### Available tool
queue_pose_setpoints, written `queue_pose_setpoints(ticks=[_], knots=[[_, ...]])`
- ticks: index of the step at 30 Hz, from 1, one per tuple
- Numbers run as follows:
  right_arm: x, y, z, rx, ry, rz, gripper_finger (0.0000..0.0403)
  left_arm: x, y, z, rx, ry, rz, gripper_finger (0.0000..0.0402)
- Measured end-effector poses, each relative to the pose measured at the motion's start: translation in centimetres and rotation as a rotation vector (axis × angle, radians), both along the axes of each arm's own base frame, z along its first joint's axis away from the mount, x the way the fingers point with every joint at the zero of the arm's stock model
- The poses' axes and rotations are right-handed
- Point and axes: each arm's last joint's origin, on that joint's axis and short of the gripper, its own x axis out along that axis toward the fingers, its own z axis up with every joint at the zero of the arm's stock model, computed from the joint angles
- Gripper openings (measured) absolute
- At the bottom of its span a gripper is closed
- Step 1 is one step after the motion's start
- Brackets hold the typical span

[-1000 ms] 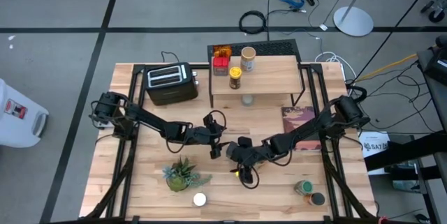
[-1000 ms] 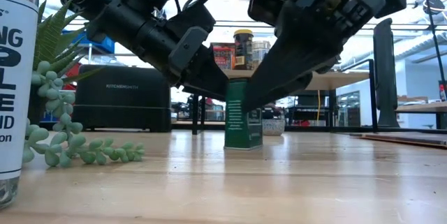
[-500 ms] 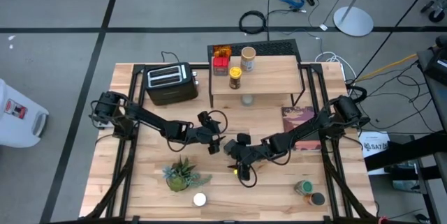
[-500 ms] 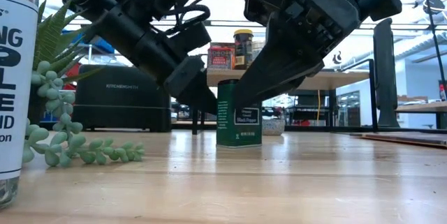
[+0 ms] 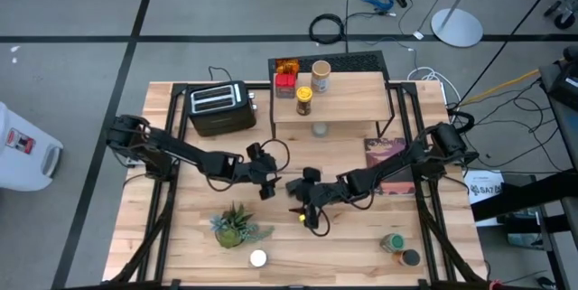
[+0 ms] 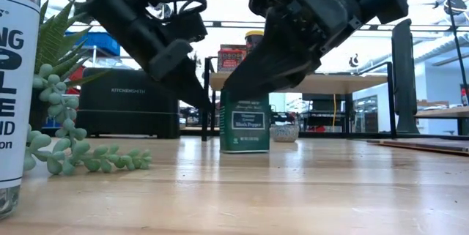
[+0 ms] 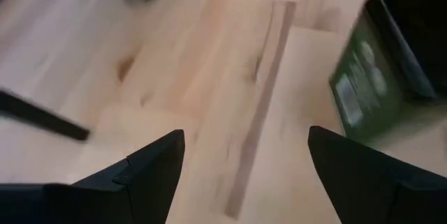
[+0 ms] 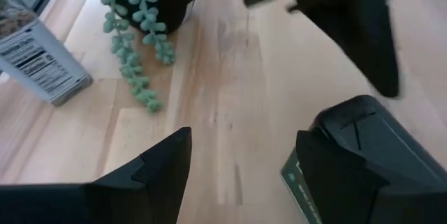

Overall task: Shelf spices
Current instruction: Put the black seasoning can on the shelf

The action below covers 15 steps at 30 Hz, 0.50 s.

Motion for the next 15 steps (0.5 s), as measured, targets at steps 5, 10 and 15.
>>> queue_pose_setpoints(ticks=[5,10,15], knots=[[0.2,-0.5,0.1,-0.001,-0.007,-0.013,0.0244,-0.4,-0.9,1.1,-0.051,-0.028,-0.055,0.0315],[0.3,-0.4,0.3,0.005,-0.032,-0.004,0.0244,-0.5,-1.7,1.7,-0.083,-0.066,-0.104,0.0315],[-0.1,0.8,0.2,0.01,-0.026,0.032,0.0244,-0.3,-2.0,1.9,-0.119,-0.084,-0.141,0.0315]])
